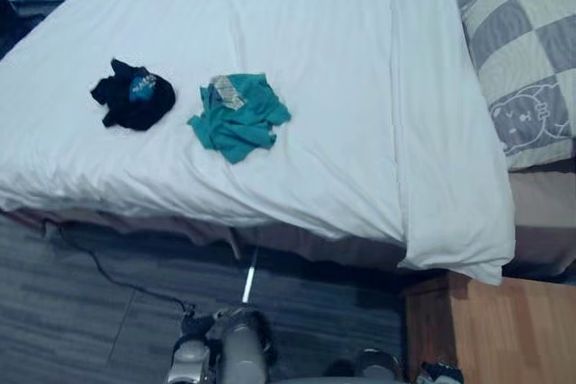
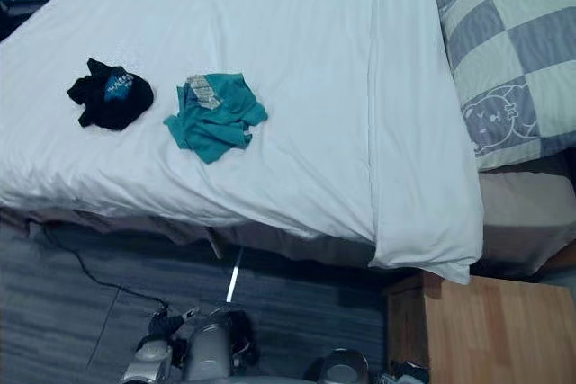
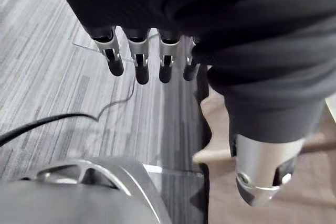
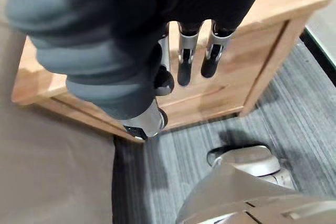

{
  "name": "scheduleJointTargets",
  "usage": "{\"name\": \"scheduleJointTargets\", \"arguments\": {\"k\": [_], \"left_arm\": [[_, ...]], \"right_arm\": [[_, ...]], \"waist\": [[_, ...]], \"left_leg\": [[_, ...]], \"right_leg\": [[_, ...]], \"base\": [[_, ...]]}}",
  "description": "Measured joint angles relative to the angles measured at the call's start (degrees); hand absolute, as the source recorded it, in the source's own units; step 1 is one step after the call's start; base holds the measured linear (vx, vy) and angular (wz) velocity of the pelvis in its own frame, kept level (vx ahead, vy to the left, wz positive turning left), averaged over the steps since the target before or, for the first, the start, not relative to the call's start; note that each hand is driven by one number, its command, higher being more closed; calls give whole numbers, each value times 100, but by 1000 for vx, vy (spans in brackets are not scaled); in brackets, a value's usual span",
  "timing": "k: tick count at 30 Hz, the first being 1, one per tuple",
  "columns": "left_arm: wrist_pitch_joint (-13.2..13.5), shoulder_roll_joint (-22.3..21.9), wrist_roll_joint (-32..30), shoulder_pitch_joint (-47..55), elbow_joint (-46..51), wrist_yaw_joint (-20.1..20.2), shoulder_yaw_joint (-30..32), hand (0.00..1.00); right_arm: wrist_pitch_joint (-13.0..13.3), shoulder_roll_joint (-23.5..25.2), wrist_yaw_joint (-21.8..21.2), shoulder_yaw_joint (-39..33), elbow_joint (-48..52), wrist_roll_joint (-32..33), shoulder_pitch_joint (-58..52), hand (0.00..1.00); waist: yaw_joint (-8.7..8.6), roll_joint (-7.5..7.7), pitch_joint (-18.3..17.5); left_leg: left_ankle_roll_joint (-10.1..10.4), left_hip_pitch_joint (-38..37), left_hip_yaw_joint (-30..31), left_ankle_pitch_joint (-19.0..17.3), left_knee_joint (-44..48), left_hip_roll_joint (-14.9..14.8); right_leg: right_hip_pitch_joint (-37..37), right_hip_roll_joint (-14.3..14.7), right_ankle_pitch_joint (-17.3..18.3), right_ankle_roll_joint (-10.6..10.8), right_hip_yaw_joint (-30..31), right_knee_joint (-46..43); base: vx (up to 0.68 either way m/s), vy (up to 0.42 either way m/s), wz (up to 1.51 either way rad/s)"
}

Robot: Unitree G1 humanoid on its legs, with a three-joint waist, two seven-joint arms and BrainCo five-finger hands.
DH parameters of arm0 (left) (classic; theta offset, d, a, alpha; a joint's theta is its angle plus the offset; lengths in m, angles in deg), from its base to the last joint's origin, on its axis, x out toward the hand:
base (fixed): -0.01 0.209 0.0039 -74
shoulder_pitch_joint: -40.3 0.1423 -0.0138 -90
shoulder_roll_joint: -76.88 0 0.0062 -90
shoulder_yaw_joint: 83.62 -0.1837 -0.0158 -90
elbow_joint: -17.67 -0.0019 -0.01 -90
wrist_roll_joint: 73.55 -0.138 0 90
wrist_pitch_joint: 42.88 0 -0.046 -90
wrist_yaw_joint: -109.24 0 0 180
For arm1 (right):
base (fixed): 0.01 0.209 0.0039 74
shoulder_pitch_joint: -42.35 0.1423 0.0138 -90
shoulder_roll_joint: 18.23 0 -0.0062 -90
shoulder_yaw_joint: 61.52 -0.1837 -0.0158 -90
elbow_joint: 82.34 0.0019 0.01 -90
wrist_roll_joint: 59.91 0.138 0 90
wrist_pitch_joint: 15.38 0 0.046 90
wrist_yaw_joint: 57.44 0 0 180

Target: Tidy the bed and pick cloth on bed and put in laundry

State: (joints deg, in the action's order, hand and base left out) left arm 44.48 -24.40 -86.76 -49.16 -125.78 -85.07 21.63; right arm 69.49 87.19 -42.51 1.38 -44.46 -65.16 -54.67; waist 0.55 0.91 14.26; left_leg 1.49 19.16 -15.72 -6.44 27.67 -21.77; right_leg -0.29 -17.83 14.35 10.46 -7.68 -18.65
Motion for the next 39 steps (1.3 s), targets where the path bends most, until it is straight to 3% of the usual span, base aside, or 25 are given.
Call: {"name": "scheduleJointTargets", "arguments": {"k": [2,3,4,5,6,8,9,10,11,12,13,14,15,16,18,21,25,26,29,33,35,36,37,38,39], "left_arm": [[-9,83,-33,94,-92,-8,58,0],[-15,68,-46,131,-172,-16,52,0],[-75,174,-55,122,-338,-7,29,0],[-80,341,-59,191,-355,-20,28,0],[-95,474,-114,176,-354,-30,-11,0],[-112,627,-164,212,-529,-53,-46,0],[-157,627,-233,222,-572,-72,-156,0],[-175,574,-267,242,-568,-71,-239,0],[-175,475,-271,248,-557,-70,-305,0],[-174,497,-269,186,-546,-63,-447,0],[-174,525,-269,149,-542,-62,-539,0],[-180,552,-269,99,-552,-60,-646,0],[-187,561,-272,36,-542,-18,-720,0],[-182,554,-275,22,-517,51,-801,0],[-181,380,-286,-153,-523,109,-828,0],[-137,173,-550,-189,-441,260,-895,0],[-83,0,-665,-205,128,297,-843,0],[-83,-15,-662,-205,164,282,-849,0],[-78,-87,-651,-219,83,245,-915,0],[-82,-128,-651,-297,-152,192,-911,0],[-76,-134,-652,-292,-170,181,-1008,0],[-66,-177,-656,-215,-176,180,-1152,0],[-65,-148,-658,-219,-219,182,-1290,0],[-61,-85,-660,-246,-228,184,-1378,0],[-59,167,-664,-288,-240,179,-1561,0]], "right_arm": [[-2,-70,-35,83,-234,-1,67,0],[6,-158,-46,143,-310,0,90,0],[2,-150,-94,242,-541,1,204,0],[0,-27,-148,292,-697,-10,304,0],[16,-16,-179,331,-724,-8,324,0],[81,34,-220,345,-758,-24,325,0],[92,55,-257,401,-781,-102,400,0],[44,42,-272,565,-815,-164,499,0],[16,-22,-279,635,-823,-181,606,0],[34,-25,-275,719,-825,-215,653,0],[49,-19,-274,771,-820,-215,659,0],[66,-13,-275,798,-794,-214,663,0],[123,-31,-271,881,-664,-206,649,0],[140,-46,-270,1012,-573,-207,616,0],[214,-120,-275,1005,-487,-204,564,0],[230,-225,-282,987,-428,-204,565,0],[194,-226,-263,1025,-34,-153,416,0],[189,-225,-241,1026,17,-152,403,0],[213,-198,-250,999,17,-150,443,0],[126,-224,-250,836,-266,-152,567,0],[111,-236,-251,786,-333,-151,533,0],[113,-344,-255,787,-335,-152,483,0],[116,-390,-257,784,-364,-152,516,0],[122,-299,-265,783,-420,-152,535,0],[124,-120,-271,722,-463,-153,529,0]], "waist": [[8,21,-70],[-9,-93,-131],[-70,89,-153],[-64,195,-207],[-77,329,-286],[-3,472,-417],[36,524,-463],[42,485,-485],[2,431,-493],[-98,416,-483],[-149,393,-468],[-186,354,-443],[-255,261,-383],[-305,241,-351],[-343,129,-160],[-331,-88,-51],[-284,-201,265],[-284,-234,255],[-292,-234,136],[-328,-215,77],[-346,-211,45],[-346,-350,-76],[-369,-331,-125],[-366,-137,-123],[-364,137,-194]], "left_leg": [[182,-144,724,170,-1026,-272],[385,-177,788,272,-1106,-318],[1207,53,764,644,-681,-141],[1354,291,818,515,-253,-19],[1370,506,936,197,261,17],[1231,438,723,-285,713,85],[1071,207,385,-389,671,121],[983,-4,123,-368,490,155],[810,-210,-95,-249,206,190],[672,-460,-235,-53,-264,296],[619,-618,-292,60,-550,364],[583,-824,-350,201,-896,428],[514,-1142,-461,427,-1365,503],[460,-1367,-516,586,-1699,677],[480,-1668,-481,695,-2060,917],[454,-1580,-435,753,-1938,1070],[533,-257,-303,628,1504,390],[434,-129,-330,551,1945,300],[-31,-250,-487,251,1346,154],[78,-774,-6,324,-901,-39],[261,-922,279,579,-1537,-14],[189,-1054,466,1384,-1790,-28],[1069,-1070,507,757,-1668,130],[1177,-1028,501,661,-1564,308],[1056,-923,495,516,-1339,678]], "right_leg": [[67,-367,47,449,29,36],[50,-439,86,468,35,66],[-73,-653,125,488,173,224],[-101,-689,131,515,245,286],[-127,-551,-196,448,327,317],[-131,-766,-917,431,344,373],[99,-960,-1569,29,31,207],[282,-1106,-2090,-698,-610,123],[533,-1129,-2042,-897,-1023,-264],[904,-807,-1308,-537,-1170,-1151],[1009,-429,-918,-379,-1103,-1409],[1086,99,-531,-249,-943,-1496],[1121,1028,-229,-378,-763,-1233],[1062,1494,-179,-599,-806,-608],[575,1688,-434,-1174,-801,261],[689,1624,-322,-1232,-483,123],[249,1476,-176,-1242,-614,75],[149,1450,-174,-1237,-601,95],[167,1234,-324,-980,-360,302],[498,743,-479,-546,-29,268],[532,442,-508,-217,29,276],[536,345,-505,169,116,373],[492,131,-608,397,172,520],[427,-90,-678,455,204,643],[285,-333,-1006,448,260,915]], "base": [[132,646,23],[160,747,28],[116,495,24],[178,498,29],[196,387,1],[209,448,-46],[179,424,-87],[174,419,-91],[136,359,-72],[132,304,-41],[166,267,-14],[134,115,5],[122,95,10],[82,65,18],[53,72,24],[44,63,20],[-12,26,8],[10,164,-26],[73,217,-41],[157,388,-23],[132,578,5],[155,826,-2],[132,713,1],[74,591,22],[44,423,17]]}}
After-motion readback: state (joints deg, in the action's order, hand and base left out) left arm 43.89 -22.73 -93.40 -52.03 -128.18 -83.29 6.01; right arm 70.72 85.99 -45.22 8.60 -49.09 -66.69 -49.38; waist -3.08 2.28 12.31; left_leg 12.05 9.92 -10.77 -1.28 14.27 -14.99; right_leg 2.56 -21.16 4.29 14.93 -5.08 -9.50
